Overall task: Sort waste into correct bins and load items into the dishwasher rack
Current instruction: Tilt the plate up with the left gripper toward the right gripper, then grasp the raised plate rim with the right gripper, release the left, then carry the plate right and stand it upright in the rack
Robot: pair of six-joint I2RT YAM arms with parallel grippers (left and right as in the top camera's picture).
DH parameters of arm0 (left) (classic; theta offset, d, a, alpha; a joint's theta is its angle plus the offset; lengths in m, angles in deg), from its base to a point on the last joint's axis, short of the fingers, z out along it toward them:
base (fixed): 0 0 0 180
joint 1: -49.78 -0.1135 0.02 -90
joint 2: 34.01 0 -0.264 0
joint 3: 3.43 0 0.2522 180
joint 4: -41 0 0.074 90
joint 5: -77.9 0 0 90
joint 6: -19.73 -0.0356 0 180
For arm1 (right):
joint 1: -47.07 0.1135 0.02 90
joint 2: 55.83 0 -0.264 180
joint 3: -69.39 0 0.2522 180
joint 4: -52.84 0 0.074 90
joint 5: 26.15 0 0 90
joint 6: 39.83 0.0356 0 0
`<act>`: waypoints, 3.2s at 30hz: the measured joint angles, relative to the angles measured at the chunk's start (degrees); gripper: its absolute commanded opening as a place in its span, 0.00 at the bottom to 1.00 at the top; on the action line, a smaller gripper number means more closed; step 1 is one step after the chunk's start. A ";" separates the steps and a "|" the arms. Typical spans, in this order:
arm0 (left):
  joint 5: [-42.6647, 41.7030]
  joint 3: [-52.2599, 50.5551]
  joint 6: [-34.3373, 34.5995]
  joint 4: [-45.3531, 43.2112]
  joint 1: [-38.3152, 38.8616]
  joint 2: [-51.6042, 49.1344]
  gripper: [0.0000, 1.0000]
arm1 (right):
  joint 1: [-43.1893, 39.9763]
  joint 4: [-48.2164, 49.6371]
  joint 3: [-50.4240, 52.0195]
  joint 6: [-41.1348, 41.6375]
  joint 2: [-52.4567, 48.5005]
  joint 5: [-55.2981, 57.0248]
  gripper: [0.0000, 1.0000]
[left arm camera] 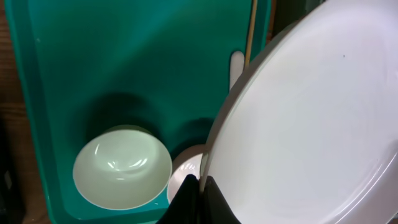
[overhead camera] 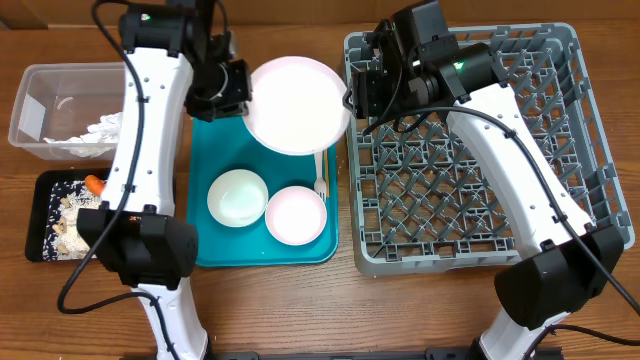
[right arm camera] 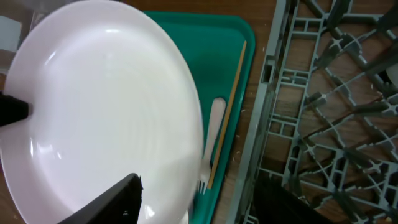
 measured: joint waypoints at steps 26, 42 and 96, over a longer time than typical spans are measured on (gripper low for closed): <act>-0.70 0.00 -0.76 0.24 1.53 0.00 0.04 | 0.00 4.48 5.31 0.35 -0.02 0.35 0.30; -0.94 0.00 -0.76 0.20 1.53 0.00 0.04 | 0.00 4.33 5.31 0.35 -0.02 0.37 0.30; -6.25 0.07 -2.01 -3.96 -3.52 0.00 1.00 | -14.67 -7.21 -7.80 5.99 10.01 67.45 0.04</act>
